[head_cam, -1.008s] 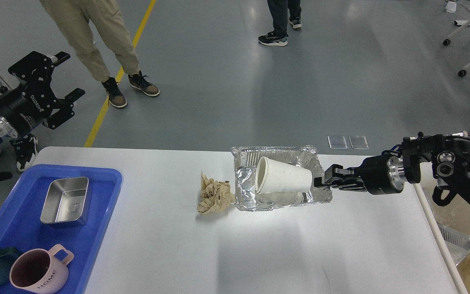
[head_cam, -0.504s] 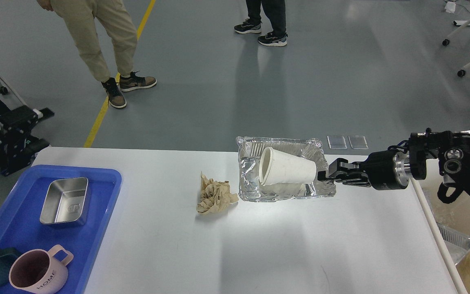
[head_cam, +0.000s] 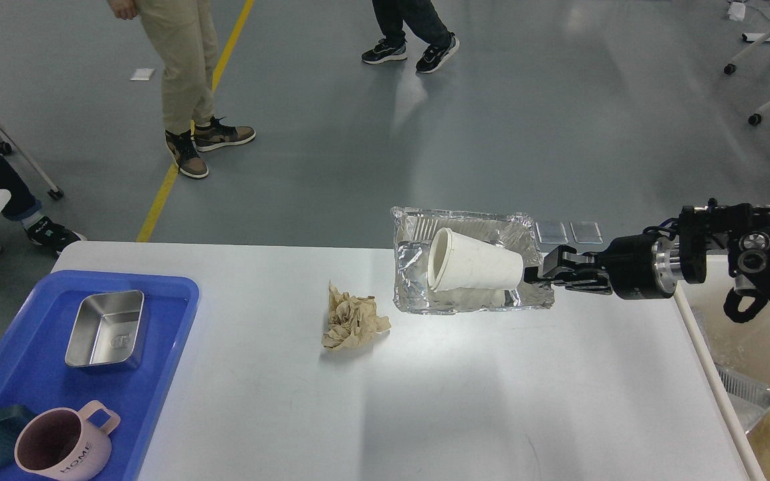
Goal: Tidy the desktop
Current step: 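Raise the left gripper away while the right gripper holds the foil tray, then reach the left gripper to the crumpled paper towel and grasp it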
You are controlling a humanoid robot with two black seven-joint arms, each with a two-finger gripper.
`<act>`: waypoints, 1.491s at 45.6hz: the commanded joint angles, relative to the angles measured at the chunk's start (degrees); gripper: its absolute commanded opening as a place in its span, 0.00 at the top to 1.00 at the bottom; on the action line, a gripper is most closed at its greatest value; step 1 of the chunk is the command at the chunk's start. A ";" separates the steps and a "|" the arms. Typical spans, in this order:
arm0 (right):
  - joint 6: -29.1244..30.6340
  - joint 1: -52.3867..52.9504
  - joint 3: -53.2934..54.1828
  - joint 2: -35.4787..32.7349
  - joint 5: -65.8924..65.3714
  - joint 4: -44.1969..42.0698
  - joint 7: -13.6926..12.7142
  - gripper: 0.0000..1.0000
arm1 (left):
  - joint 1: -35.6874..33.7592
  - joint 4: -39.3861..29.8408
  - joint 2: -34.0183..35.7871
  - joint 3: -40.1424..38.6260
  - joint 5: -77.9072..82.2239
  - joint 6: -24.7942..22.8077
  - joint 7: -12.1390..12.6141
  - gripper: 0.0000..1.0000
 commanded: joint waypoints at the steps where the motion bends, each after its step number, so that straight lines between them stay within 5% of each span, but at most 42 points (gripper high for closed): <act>1: 0.01 0.11 0.00 -0.15 0.08 0.08 -0.01 1.00 | -3.37 0.41 1.60 0.31 0.18 -2.53 0.29 0.03; 10: 0.09 0.20 0.00 -0.67 0.17 0.17 -0.01 1.00 | -3.55 0.23 0.72 0.23 0.45 -1.74 1.08 0.03; 19: 0.18 -0.24 0.00 -0.67 0.35 0.79 0.08 1.00 | -6.09 -0.21 -5.95 0.05 1.50 -0.16 5.12 0.03; 36: 0.18 -1.03 0.00 -0.67 0.35 1.58 -0.01 1.00 | -19.71 2.60 -32.40 1.28 19.17 1.78 6.79 0.03; 40: 0.18 -1.20 -0.09 -0.76 0.35 1.58 -0.01 1.00 | -21.30 3.57 -37.59 3.38 19.43 1.95 10.82 0.03; 48: 0.18 -1.56 -0.09 -0.67 0.35 1.75 -0.01 1.00 | -24.64 5.50 -47.61 6.99 19.26 5.37 24.62 0.03; 53: 0.09 -1.99 -0.09 -0.67 0.35 1.93 -0.01 1.00 | -25.69 7.96 -54.38 7.08 19.17 7.84 29.90 0.03; 68: -0.17 -2.70 0.00 -0.76 0.35 2.02 -0.01 1.00 | -26.66 10.60 -67.83 11.47 18.90 8.54 31.13 0.03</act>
